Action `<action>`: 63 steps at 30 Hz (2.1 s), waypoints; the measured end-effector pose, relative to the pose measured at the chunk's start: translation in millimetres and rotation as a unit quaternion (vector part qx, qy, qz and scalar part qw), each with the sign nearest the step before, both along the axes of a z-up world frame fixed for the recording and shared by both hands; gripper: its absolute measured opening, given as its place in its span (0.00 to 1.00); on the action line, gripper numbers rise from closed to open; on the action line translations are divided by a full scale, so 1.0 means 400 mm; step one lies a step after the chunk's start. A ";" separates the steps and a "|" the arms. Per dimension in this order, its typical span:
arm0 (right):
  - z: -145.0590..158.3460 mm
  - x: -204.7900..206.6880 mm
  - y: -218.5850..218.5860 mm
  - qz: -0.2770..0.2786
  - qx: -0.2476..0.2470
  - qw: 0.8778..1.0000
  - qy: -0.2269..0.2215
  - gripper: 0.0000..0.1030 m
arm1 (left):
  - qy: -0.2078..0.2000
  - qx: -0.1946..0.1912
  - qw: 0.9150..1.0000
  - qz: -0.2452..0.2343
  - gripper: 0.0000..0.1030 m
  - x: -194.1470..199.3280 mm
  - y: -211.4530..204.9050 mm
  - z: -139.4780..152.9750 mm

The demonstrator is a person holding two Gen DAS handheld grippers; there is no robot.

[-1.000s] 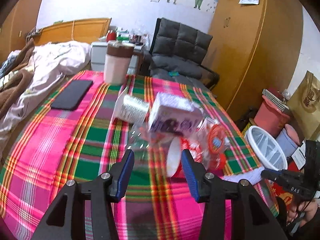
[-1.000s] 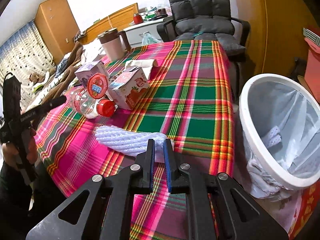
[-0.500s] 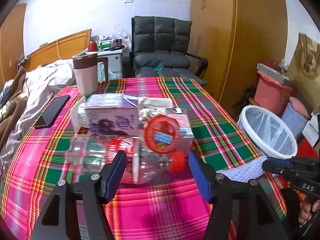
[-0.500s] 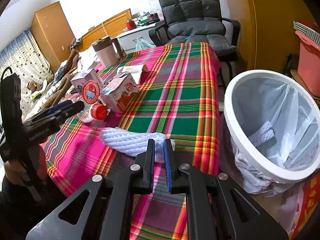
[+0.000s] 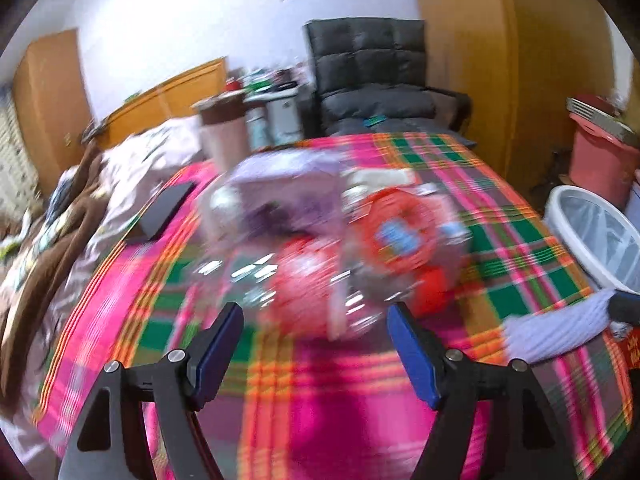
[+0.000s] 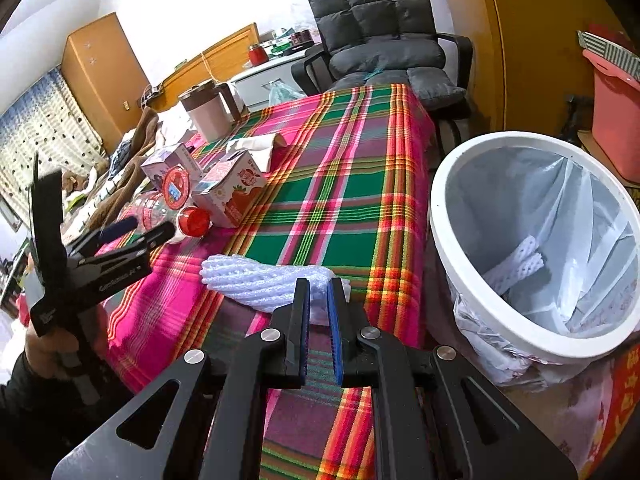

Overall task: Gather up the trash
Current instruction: 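Grasp the clear Coke bottle with the left tool while the right tool holds the foam net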

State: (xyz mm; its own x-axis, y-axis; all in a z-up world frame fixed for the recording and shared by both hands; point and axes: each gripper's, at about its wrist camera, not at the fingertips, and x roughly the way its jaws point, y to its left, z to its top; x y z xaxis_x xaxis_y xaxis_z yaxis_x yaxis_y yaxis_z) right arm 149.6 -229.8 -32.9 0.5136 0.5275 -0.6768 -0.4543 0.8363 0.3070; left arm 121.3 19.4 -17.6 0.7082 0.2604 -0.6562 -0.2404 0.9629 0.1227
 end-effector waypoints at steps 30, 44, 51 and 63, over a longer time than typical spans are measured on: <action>-0.002 0.004 0.019 0.014 0.002 1.000 0.005 0.11 | 0.013 -0.296 0.949 0.107 0.73 0.115 0.196 0.001; 0.002 -0.015 0.038 0.009 -0.005 1.000 0.012 0.11 | 0.054 -0.184 0.981 -0.038 0.68 0.004 0.180 0.038; 0.011 -0.048 0.077 0.071 -0.024 0.997 0.009 0.11 | 0.067 -0.161 0.981 -0.085 0.68 -0.027 0.175 0.044; 0.025 -0.022 0.145 0.136 -0.074 0.985 -0.069 0.60 | 0.025 -0.168 0.986 -0.005 0.69 -0.044 0.159 0.030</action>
